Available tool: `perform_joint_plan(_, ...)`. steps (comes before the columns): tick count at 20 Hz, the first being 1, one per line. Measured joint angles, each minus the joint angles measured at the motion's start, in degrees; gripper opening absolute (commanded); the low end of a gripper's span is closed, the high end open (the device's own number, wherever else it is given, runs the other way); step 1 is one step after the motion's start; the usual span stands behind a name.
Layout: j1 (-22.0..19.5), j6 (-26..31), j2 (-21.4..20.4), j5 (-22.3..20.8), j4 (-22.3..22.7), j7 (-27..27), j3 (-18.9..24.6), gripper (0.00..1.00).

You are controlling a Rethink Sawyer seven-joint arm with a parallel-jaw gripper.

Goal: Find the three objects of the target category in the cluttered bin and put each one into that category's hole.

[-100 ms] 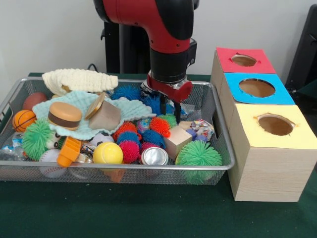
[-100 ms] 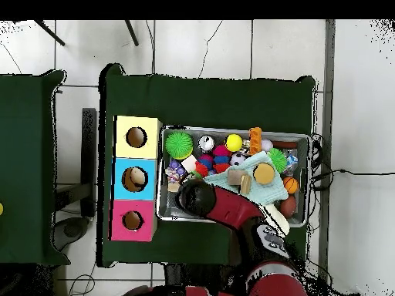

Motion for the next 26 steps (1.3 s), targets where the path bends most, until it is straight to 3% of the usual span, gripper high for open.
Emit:
perform_joint_plan(10,-5.16,0.01,0.47,-3.38,-1.60,0.00,4.98,0.00)
perform_joint_plan(21,-5.57,0.01,0.31,-5.29,-1.55,0.00,5.39,0.00)
perform_joint_plan(22,-5.31,0.01,0.13,-5.71,-1.51,0.00,5.38,1.00)
perform_joint_plan(26,-5.01,0.02,0.07,-5.87,-1.51,0.00,5.34,1.00)
